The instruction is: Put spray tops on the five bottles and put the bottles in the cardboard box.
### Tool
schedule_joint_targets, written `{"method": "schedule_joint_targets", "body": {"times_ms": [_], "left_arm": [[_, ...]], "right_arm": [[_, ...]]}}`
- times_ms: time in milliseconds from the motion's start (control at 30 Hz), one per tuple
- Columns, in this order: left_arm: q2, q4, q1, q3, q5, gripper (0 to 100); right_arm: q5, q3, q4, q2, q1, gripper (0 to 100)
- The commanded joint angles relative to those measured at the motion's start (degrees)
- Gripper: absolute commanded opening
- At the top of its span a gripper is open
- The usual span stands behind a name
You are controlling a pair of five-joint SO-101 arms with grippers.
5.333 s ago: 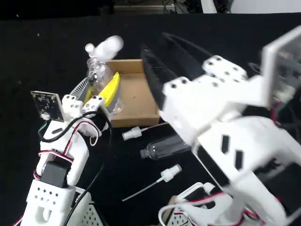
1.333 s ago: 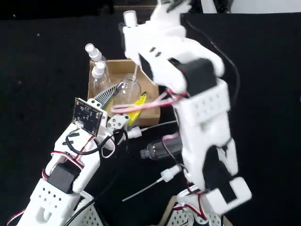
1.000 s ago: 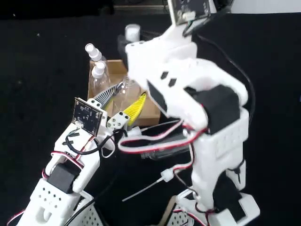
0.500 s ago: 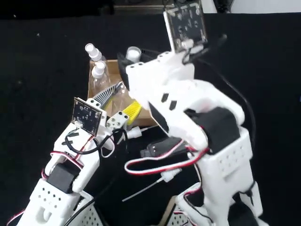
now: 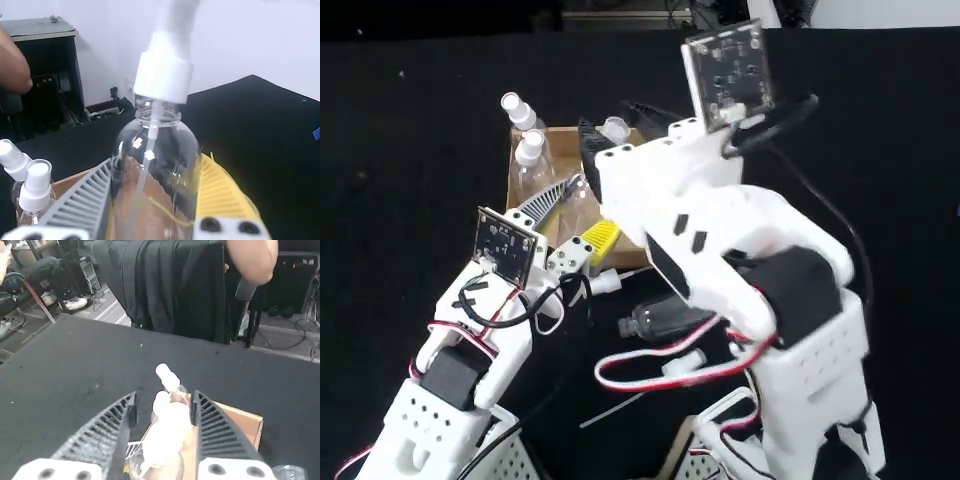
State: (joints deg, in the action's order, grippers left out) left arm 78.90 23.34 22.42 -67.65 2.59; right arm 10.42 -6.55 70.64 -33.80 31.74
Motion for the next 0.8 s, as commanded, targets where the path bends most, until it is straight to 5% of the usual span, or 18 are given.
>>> {"method": "schedule_joint_targets", "body": {"times_ms": [0, 333, 533, 767], "left_arm": [[0.8, 0.0, 0.1, 1.5, -0.3, 3], [8.7, -1.1, -9.4, -1.2, -0.3, 3], [11.3, -13.4, -17.1, -12.5, -0.3, 3], [10.1, -14.7, -32.7, -11.6, -6.9, 3]], "right_arm": [[-2.6, -6.1, 2.8, -3.8, -6.7, 13.2], [-3.0, 13.3, 1.1, -4.0, -28.7, 13.1], [-2.8, 32.1, -11.8, -4.1, -30.2, 13.1], [1.5, 50.6, -29.4, -4.0, -30.2, 13.1]]}}
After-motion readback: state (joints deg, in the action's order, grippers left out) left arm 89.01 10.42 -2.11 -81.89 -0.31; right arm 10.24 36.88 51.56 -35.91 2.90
